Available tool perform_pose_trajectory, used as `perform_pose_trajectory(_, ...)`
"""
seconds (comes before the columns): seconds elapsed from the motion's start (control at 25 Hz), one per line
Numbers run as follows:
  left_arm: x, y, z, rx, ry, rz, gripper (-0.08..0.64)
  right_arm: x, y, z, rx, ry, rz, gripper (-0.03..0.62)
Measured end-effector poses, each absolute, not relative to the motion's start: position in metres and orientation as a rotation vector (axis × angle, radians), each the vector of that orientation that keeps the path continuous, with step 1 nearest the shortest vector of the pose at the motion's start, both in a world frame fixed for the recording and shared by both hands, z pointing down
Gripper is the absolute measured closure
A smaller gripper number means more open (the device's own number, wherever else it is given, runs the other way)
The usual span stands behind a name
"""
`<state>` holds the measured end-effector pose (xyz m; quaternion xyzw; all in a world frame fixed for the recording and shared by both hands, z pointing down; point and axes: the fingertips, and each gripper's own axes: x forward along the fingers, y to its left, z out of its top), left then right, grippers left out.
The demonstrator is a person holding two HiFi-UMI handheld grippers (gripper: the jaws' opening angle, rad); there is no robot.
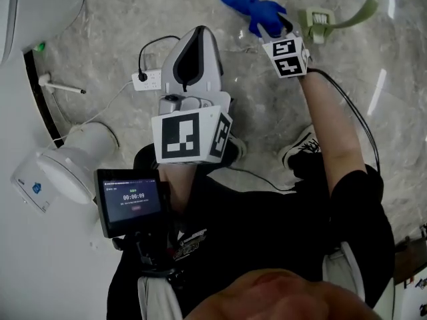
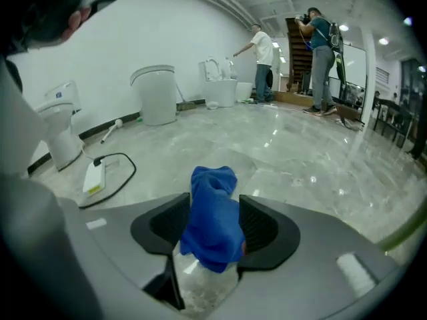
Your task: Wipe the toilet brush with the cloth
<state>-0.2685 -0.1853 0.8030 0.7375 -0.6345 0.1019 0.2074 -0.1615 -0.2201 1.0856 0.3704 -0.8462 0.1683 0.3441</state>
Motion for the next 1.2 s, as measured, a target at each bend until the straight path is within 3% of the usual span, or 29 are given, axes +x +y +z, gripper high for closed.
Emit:
perform_pose_trajectory(0.36, -0.254, -0.191, 0.788, 2.123, -1.752, 0.219, 0.560, -0.181, -0.228, 1.185, 0.719, -1.933, 0.261, 0.371)
perform_pose_trajectory(0.52, -0.252, -0.196, 0.796, 2.140, -1.721, 0.213, 0.560, -0.172, -0.224, 1.176, 0.781, -1.896, 0.296, 0.527)
perform_pose_trajectory(0.56, -0.253, -0.199, 0.798, 2.141, -1.720, 0.214, 0.560, -0.177, -0.222, 1.166, 0.773, -1.916, 0.294, 0.534)
perform_pose_trajectory(0.76, -0.213, -0.197, 0.816, 2.164, -1.680, 0.204, 0.560, -0.149, -0.188, 1.125, 0.708, -2.045, 0.331, 0.538)
perform_pose_trajectory(0.96, -0.183, -0.197, 0.809, 2.224, -1.624, 0.195, 0.560, -0.084, -0.178, 1.079, 0.869, -2.045, 0.729, 0.538)
perform_pose_trajectory(1.2, -0.168, -0.209, 0.808, 2.250, -1.589, 0.222, 0.560, -0.041, -0.168, 1.107, 0.921, -1.946, 0.857, 0.538)
